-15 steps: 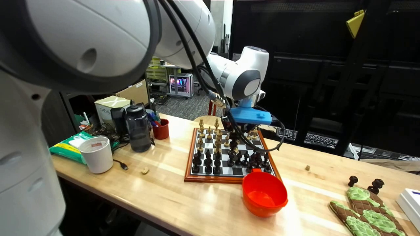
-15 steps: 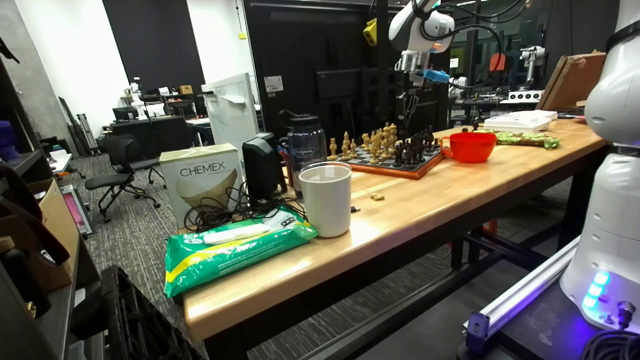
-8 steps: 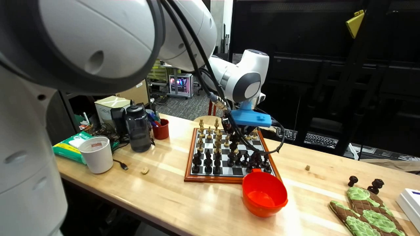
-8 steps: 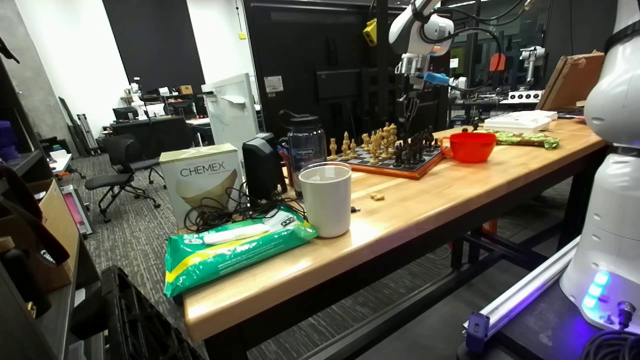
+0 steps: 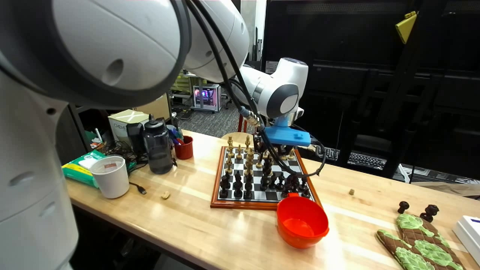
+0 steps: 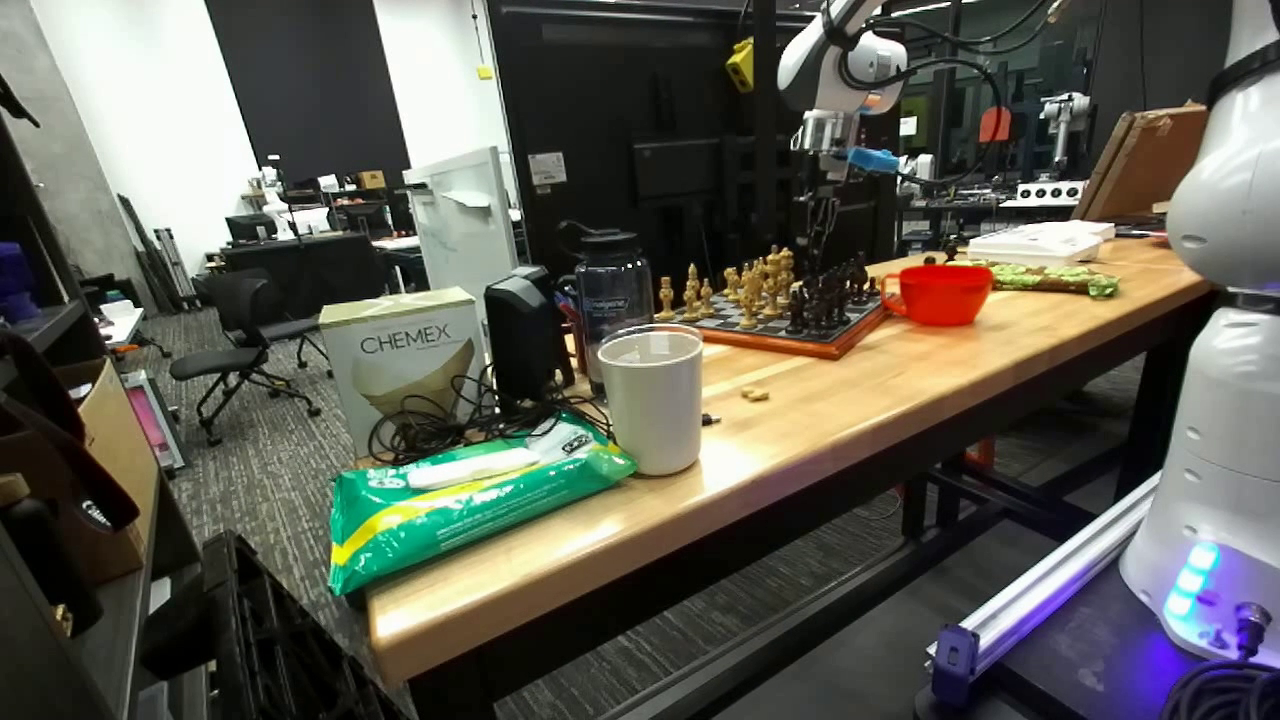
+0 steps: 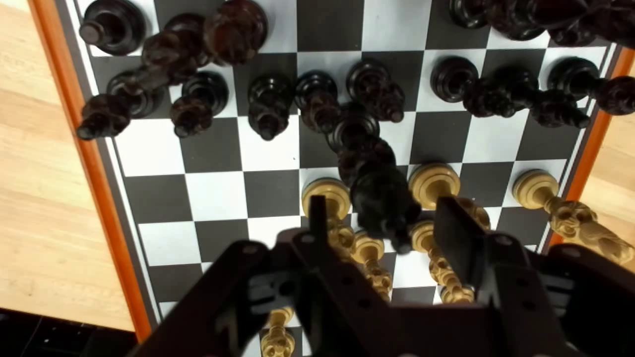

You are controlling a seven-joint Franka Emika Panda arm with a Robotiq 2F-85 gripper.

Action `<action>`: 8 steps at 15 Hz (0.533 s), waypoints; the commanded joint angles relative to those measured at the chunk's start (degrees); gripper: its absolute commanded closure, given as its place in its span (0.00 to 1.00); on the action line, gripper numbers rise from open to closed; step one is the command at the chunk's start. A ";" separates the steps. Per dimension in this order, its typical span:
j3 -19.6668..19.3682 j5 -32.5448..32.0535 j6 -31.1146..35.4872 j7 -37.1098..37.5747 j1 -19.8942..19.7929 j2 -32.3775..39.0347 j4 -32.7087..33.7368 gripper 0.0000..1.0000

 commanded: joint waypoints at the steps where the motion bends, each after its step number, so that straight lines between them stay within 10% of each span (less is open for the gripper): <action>1: 1.06 1.21 -0.05 -0.53 -1.30 -0.40 0.44 0.12; 8: 0.84 0.29 0.63 0.98 -1.30 -2.94 -0.87 0.00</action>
